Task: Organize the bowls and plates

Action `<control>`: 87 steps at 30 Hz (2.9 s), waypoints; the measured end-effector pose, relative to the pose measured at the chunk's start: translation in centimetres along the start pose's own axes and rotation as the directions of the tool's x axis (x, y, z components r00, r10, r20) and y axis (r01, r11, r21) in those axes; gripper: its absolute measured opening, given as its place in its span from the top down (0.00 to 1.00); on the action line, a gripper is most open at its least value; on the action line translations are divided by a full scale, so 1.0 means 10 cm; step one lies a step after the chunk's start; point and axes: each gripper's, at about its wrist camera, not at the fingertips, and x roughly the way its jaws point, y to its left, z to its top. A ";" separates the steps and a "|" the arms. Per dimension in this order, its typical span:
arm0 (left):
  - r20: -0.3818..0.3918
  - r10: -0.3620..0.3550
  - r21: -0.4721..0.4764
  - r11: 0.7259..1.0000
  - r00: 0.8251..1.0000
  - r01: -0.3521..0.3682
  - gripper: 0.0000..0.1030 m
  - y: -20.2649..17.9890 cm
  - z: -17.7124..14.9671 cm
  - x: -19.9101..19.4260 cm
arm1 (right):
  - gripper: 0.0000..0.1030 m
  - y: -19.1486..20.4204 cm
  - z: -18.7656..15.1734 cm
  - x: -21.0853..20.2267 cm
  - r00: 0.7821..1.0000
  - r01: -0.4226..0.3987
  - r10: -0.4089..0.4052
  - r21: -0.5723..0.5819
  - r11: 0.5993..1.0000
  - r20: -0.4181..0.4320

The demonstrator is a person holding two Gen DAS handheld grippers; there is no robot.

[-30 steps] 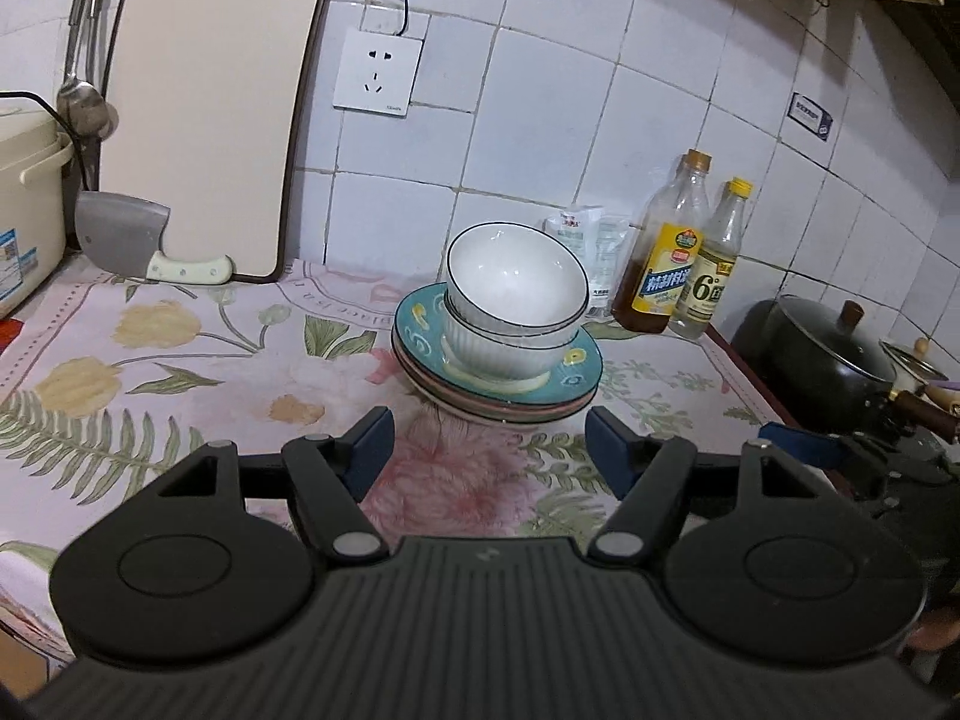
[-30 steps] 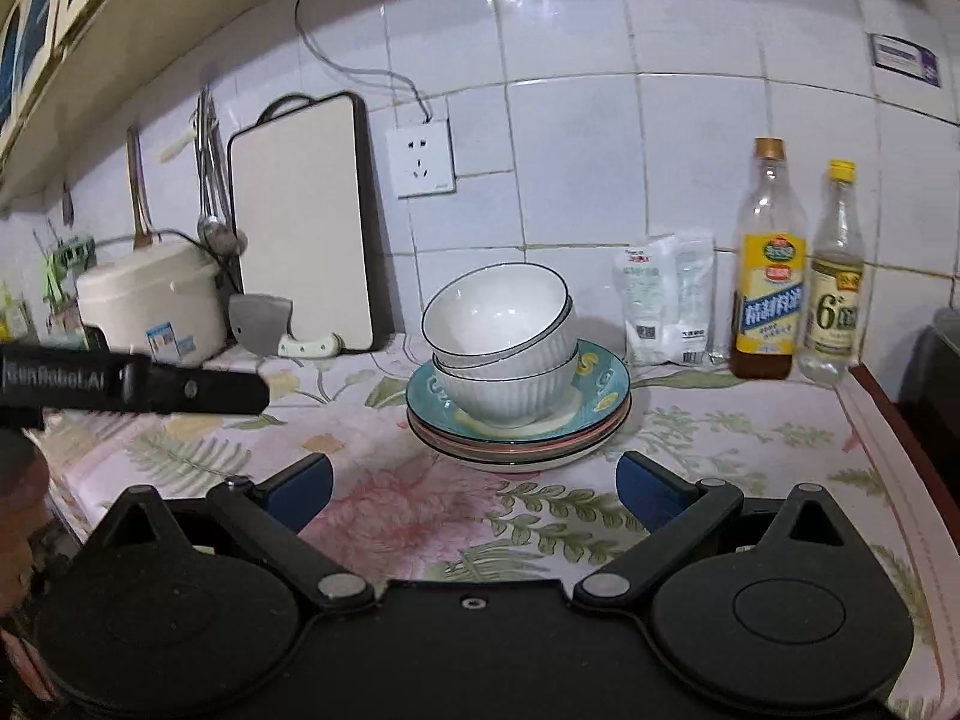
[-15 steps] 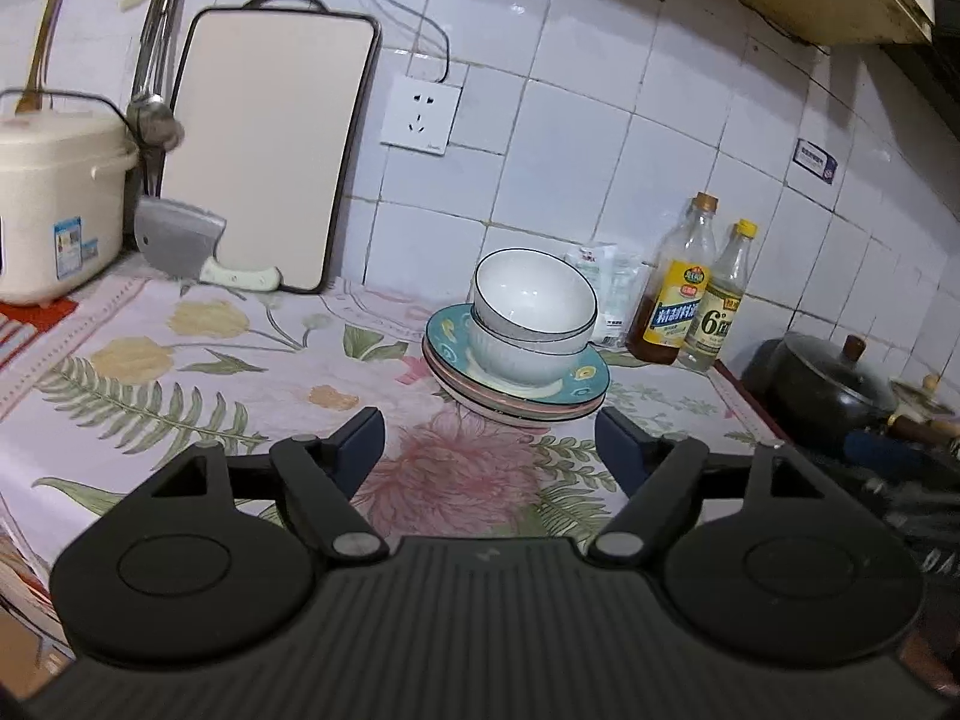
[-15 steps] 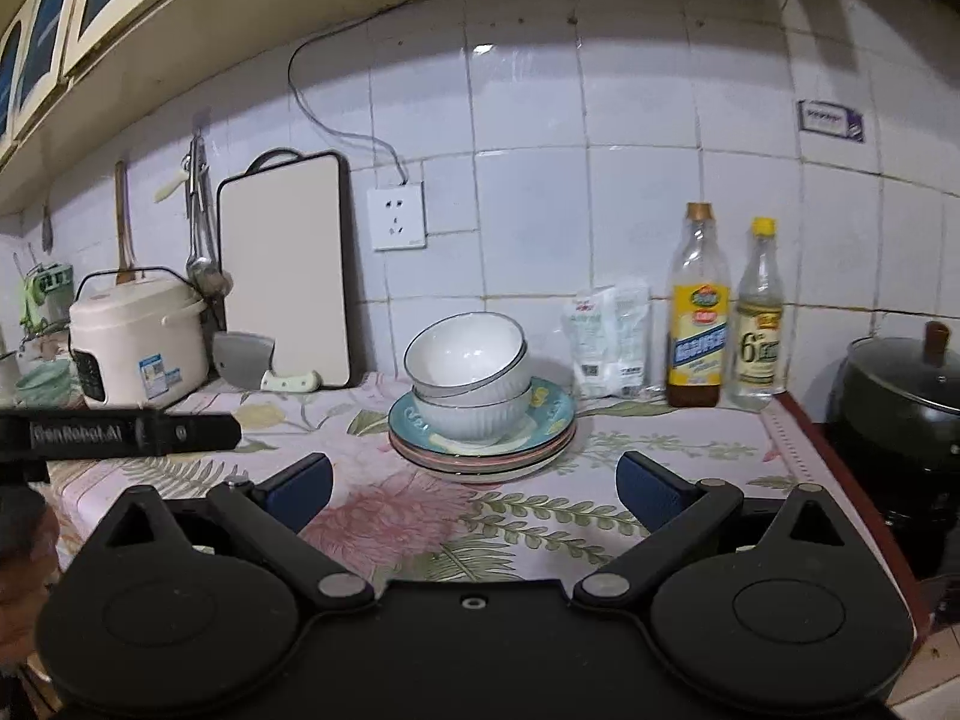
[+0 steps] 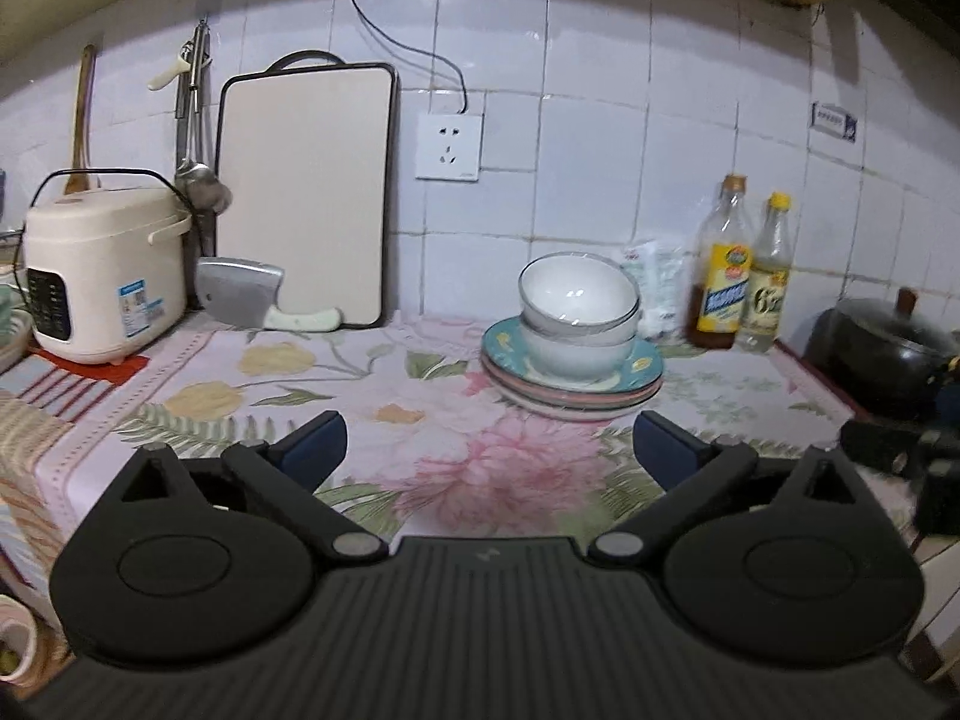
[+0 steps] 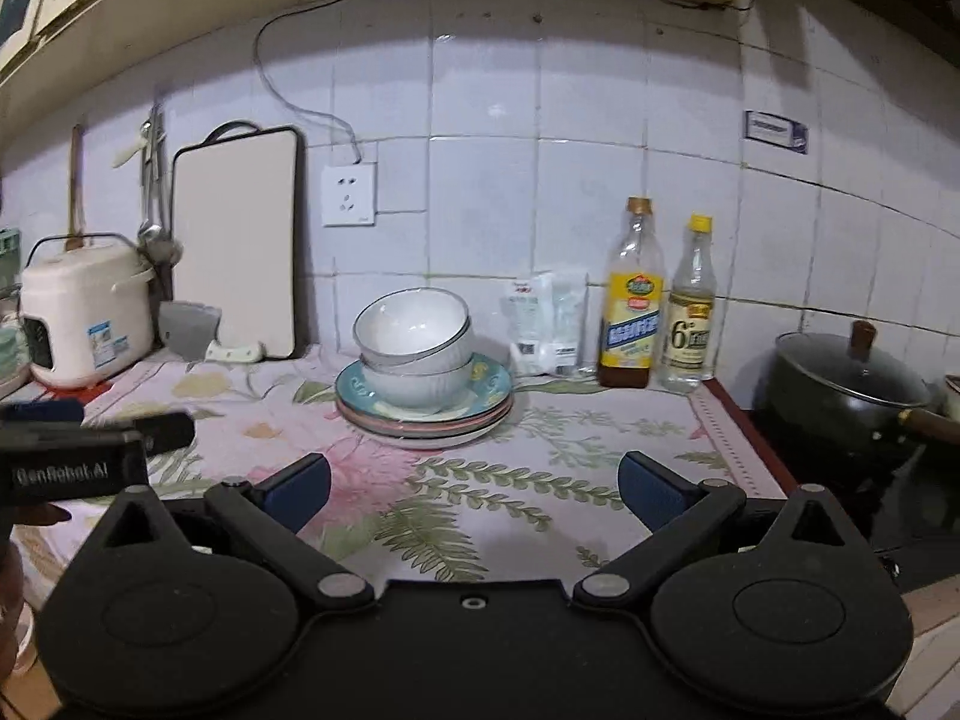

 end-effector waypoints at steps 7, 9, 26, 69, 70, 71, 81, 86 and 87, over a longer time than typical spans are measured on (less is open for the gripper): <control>-0.076 0.041 0.026 0.999 0.996 -0.039 0.00 -0.01 -0.03 0.06 | 0.00 -0.11 0.03 -0.03 0.996 -0.006 0.017 0.130 0.991 -0.087; -0.085 0.031 0.027 0.999 0.996 -0.029 0.00 0.01 -0.03 0.06 | 0.00 -0.08 0.01 -0.05 0.997 0.025 -0.016 0.107 0.994 -0.080; -0.063 0.061 0.065 0.996 0.996 -0.057 0.00 -0.02 -0.06 -0.11 | 0.00 0.09 -0.09 -0.09 0.993 0.121 -0.121 0.002 0.993 -0.015; -0.045 0.089 0.083 0.993 0.995 -0.085 0.00 -0.05 -0.13 -0.17 | 0.00 0.13 -0.18 -0.11 0.994 0.112 -0.111 -0.015 0.994 0.008; -0.044 0.089 0.085 0.993 0.995 -0.085 0.00 -0.06 -0.14 -0.18 | 0.00 0.13 -0.18 -0.10 0.994 0.111 -0.111 -0.016 0.994 0.006; -0.043 0.088 0.086 0.993 0.995 -0.084 0.00 -0.06 -0.14 -0.18 | 0.00 0.13 -0.18 -0.10 0.994 0.112 -0.112 -0.016 0.994 0.005; -0.057 0.077 0.085 0.994 0.995 -0.072 0.00 -0.06 -0.15 -0.16 | 0.00 0.10 -0.20 -0.06 0.993 0.118 -0.118 -0.014 0.993 -0.014; -0.057 0.078 0.086 0.994 0.995 -0.073 0.00 -0.06 -0.14 -0.15 | 0.00 0.10 -0.21 -0.06 0.993 0.120 -0.120 -0.013 0.993 -0.019; -0.056 0.077 0.086 0.994 0.995 -0.072 0.00 -0.06 -0.15 -0.16 | 0.00 0.10 -0.21 -0.06 0.993 0.120 -0.120 -0.013 0.993 -0.019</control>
